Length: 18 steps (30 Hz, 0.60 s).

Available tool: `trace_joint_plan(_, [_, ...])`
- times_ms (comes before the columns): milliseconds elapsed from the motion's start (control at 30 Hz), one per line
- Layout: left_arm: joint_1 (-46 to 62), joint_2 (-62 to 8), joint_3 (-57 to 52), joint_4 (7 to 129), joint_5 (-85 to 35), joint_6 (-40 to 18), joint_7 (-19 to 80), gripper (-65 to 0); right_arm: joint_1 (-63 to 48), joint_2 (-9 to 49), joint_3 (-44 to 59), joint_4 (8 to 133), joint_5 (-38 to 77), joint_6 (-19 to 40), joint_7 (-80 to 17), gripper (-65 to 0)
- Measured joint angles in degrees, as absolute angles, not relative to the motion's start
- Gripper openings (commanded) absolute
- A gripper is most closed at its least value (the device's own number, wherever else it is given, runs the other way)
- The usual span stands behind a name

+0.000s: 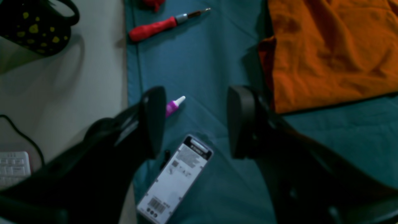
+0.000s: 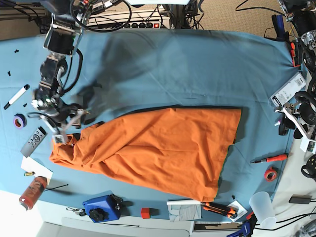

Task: Layout the t-shirt on the table in an organized manner, then fold the t-shirt properly
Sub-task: 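Grasp the bunched shirt corner with the right gripper and pull it outward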

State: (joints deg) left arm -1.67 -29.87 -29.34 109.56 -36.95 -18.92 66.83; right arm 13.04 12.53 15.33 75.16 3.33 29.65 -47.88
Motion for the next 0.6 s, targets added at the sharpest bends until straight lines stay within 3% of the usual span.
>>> trace_joint_plan(600, [-1.65, -29.87, -29.34, 109.56, -36.95, -18.92, 66.83, -35.6, 17.37, 12.38, 11.86, 68.97, 4.54, 29.82, -42.04, -37.1])
